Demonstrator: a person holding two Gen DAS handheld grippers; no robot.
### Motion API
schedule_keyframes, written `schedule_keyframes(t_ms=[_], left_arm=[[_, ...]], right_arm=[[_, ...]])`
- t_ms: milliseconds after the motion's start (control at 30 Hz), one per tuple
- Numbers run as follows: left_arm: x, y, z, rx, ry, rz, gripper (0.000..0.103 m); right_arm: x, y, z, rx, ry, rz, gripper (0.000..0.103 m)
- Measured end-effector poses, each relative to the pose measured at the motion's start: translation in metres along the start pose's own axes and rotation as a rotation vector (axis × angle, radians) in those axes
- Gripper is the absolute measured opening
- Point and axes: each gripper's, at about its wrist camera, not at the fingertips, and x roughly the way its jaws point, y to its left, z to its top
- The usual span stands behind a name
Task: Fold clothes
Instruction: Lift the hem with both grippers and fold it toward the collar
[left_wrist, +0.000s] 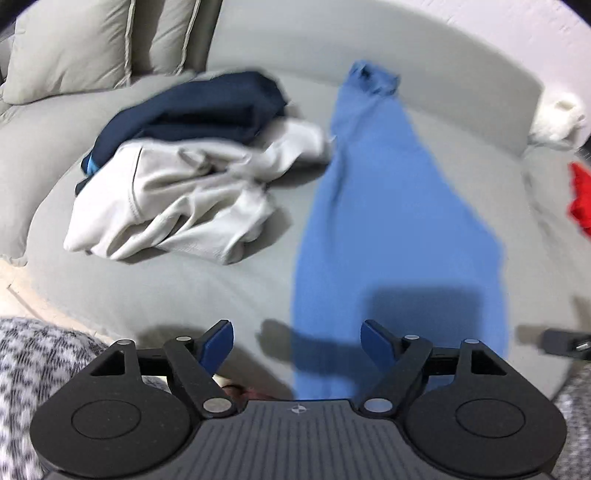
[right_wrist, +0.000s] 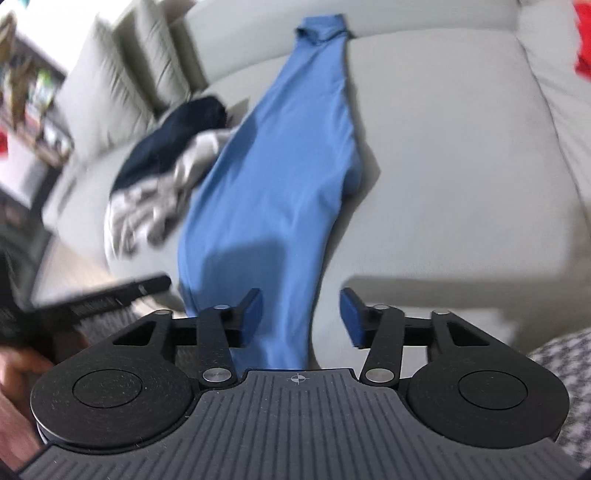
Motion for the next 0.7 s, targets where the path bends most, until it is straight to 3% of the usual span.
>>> schedule_keyframes(t_ms=[300, 367, 400, 700], left_arm=[[0.049, 0.001, 0.001, 0.035, 0.155, -0.007, 0.078], [0.052, -0.001, 0.002, 0.041, 0.154, -0.002, 0.077], [0.052, -0.002, 0.003, 0.049, 0.151, 0.002, 0.077], [0.033, -0.015, -0.006, 0.133, 0.114, 0.026, 0.073]], right_arm=[[0.058, -0.013, -0.022, 0.005, 0.233, 0.022, 0.057], [0.07, -0.011, -0.025, -0.011, 0.278, 0.037, 0.069], [0.076, -0.01, -0.026, -0.022, 0.299, 0.044, 0.07], [0.109, 0.014, -0.051, -0.202, 0.411, 0.056, 0.068]])
